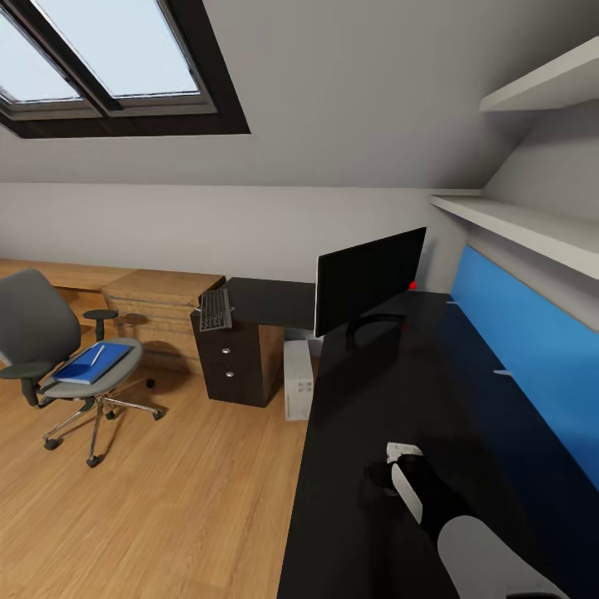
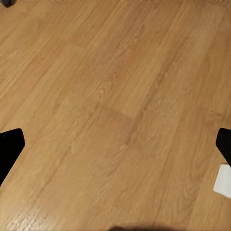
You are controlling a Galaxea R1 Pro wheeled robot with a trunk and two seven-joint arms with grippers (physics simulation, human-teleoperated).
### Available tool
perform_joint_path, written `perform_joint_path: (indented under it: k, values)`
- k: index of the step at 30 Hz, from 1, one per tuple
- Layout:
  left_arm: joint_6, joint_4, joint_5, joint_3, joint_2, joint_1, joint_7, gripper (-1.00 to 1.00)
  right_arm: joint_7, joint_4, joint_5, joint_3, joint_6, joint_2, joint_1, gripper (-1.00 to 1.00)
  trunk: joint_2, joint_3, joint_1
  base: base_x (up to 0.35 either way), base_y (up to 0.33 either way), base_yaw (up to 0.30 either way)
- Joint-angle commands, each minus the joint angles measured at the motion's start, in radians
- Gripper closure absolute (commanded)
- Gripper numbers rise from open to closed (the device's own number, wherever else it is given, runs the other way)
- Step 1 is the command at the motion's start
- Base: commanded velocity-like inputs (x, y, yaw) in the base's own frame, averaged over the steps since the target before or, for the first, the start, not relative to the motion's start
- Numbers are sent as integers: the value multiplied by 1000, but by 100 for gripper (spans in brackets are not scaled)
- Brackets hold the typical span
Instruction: In the bedroom, organize the workspace by keeping the computer under the desk, ensuring the monitor is on the desk, placing the keyboard on the desk next to the monitor, placing the mouse on the desk next to the keyboard, moving the folder from the swivel chair onto the desk next to the mouse, stacking the notebook on top of the folder with the pen on top of the notebook, and positioning the swivel chair next to the desk.
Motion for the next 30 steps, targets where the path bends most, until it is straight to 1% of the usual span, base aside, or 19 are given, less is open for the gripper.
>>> perform_joint_path:
  k: [1, 9, 14, 19, 30]
  values:
    - [-4, 0, 9, -8, 1, 0, 7, -100, -8, 1, -11, 2, 3, 0, -2, -100, -1, -1, 0, 0, 0, 0]
    - [-6, 0, 9, -7, 1, 0, 7, -100, -8, 16, -9, 2, 1, -1, -7, -100, -1, -1, 0, 0, 0, 0]
    - [-7, 0, 9, -7, 1, -1, 7, -100, -8, 18, -9, 2, -2, -11, -8, -100, -1, -1, 0, 0, 0, 0]
    - [-7, 0, 9, -7, 1, -1, 6, -100, -8, 18, -9, 2, -3, -14, -8, -100, -1, -1, 0, 0, 0, 0]
    - [-7, 0, 9, -7, 0, 0, 5, -100, -8, 19, -7, 2, -4, -15, -14, -100, -1, -1, 0, 0, 0, 0]
